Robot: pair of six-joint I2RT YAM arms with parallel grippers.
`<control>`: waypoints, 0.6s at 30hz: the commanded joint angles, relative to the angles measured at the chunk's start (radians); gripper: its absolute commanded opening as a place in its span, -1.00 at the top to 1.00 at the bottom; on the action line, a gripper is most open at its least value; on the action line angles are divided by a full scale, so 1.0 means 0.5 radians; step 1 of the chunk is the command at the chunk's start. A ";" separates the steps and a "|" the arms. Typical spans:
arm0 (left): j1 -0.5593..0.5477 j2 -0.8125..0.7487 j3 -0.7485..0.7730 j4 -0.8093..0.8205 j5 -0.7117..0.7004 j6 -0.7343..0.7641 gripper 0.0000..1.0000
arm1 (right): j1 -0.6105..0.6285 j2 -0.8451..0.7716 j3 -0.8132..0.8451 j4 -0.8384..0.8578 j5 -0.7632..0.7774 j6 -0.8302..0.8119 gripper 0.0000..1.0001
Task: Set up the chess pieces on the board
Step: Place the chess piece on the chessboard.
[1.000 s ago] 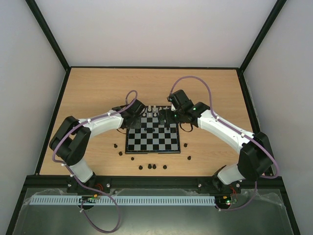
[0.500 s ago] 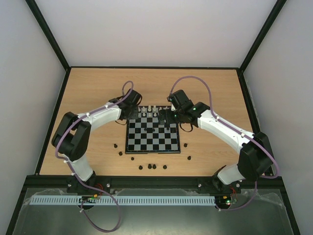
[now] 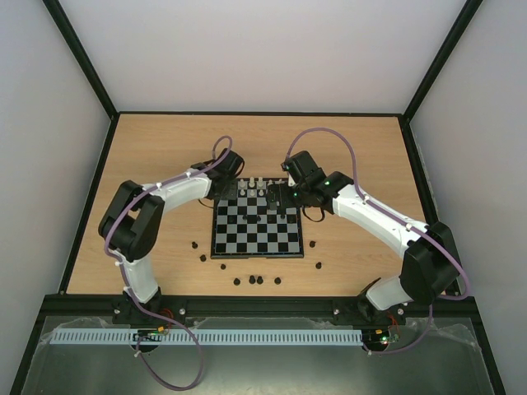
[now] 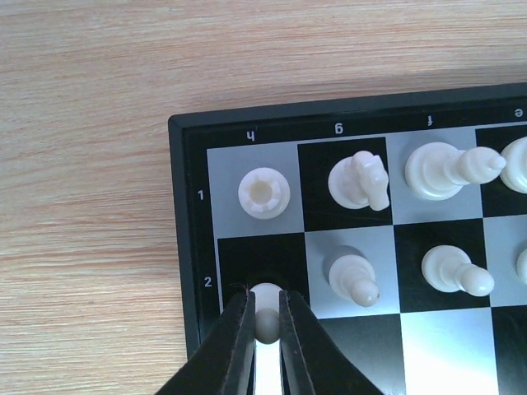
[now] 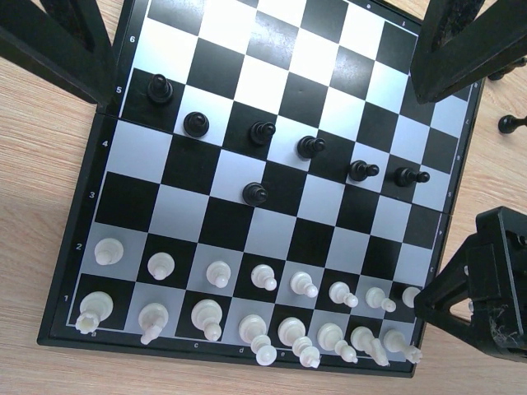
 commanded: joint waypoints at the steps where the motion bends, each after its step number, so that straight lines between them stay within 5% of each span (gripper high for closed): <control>1: 0.009 0.040 0.058 -0.031 0.007 0.024 0.80 | 0.015 0.020 -0.016 -0.017 0.009 -0.021 -0.97; 18: 0.011 0.068 0.086 -0.015 -0.002 0.043 0.75 | 0.018 0.022 -0.014 -0.022 0.026 -0.022 -0.97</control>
